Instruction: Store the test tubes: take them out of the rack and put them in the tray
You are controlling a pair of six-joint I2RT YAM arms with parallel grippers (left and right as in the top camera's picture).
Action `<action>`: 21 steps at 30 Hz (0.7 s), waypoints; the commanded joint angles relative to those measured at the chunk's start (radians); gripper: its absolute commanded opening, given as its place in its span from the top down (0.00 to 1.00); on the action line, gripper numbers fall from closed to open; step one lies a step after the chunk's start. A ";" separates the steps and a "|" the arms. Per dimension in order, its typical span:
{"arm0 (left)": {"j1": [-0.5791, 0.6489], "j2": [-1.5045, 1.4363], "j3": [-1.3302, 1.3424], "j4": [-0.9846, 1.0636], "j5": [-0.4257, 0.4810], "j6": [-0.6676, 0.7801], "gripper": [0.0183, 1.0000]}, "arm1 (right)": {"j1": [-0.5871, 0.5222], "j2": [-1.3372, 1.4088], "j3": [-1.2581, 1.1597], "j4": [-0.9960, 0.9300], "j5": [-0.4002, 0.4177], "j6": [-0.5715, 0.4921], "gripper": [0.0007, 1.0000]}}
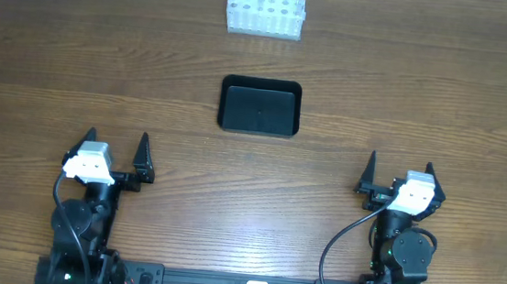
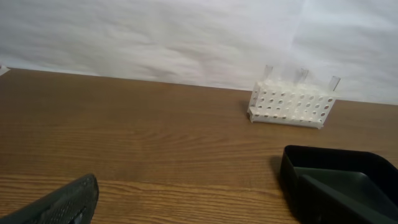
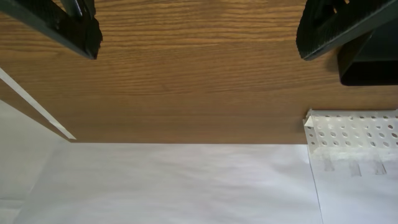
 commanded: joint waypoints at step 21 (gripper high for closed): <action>-0.020 -0.003 -0.005 0.066 0.001 0.007 0.00 | 0.004 -0.008 -0.008 0.002 0.017 0.002 0.01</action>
